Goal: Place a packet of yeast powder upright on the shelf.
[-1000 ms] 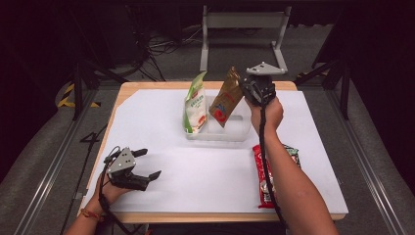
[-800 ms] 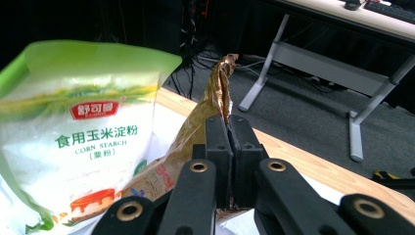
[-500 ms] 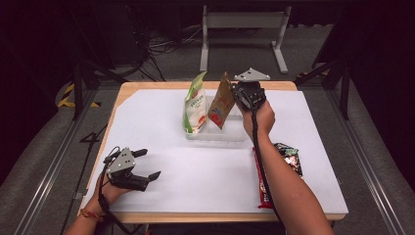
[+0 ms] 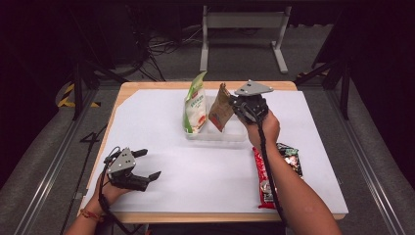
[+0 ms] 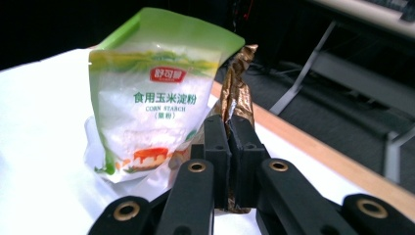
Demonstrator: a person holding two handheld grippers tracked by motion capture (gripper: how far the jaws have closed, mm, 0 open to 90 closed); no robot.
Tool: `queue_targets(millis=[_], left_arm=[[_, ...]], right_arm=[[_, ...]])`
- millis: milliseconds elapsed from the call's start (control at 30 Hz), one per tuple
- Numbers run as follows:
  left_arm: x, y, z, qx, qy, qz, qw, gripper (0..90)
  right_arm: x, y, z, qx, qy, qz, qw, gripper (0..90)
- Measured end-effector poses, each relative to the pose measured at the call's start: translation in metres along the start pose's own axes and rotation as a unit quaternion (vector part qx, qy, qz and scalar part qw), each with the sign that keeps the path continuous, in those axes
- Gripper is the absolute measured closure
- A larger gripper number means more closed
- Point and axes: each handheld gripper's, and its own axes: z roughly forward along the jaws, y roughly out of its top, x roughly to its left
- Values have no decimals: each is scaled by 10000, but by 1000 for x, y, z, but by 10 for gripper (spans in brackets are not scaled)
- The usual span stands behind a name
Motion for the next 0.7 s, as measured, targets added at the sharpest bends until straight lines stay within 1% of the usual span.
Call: queue_targets(millis=[67, 133, 167, 233, 300, 367, 433, 467, 567, 633, 700], left_arm=[[-1, 0, 0, 2, 4, 8, 10000, 110], [-1, 0, 1, 3, 13, 21, 10000, 109], [-1, 1, 1, 3, 7, 20, 10000, 109], [-1, 1, 1, 2, 3, 14, 10000, 109], [-1, 0, 0, -11, -4, 11, 10000, 109], [-1, 0, -1, -24, -8, 10, 10000, 109], [0, 0, -1, -24, -10, 15, 10000, 109], [0, 0, -1, -25, -8, -6, 10000, 109], [0, 0, -1, -30, -12, -5, 10000, 109], [0, 0, -1, -17, -9, 11, 10000, 109], [-1, 0, 0, -13, -8, 6, 10000, 109]], right_arm=[[-4, -5, -2, -14, -44, 92, 9999, 874], [-5, -8, -1, -4, -1, 155, 9999, 859], [-4, -9, 1, 6, 17, 159, 9999, 852], [0, -11, 7, 102, 55, 57, 9999, 838], [4, -12, 12, 83, 101, 23, 9999, 821], [9, -13, 19, 142, 250, 16, 9996, 785], [12, -14, 23, 128, 245, -14, 9996, 779], [13, -14, 23, 97, 235, -38, 9997, 780], [11, -15, 22, 54, 325, 24, 9995, 772], [9, -17, 22, 40, 350, 42, 9994, 756], [8, -18, 21, -12, 425, 92, 9991, 734]])
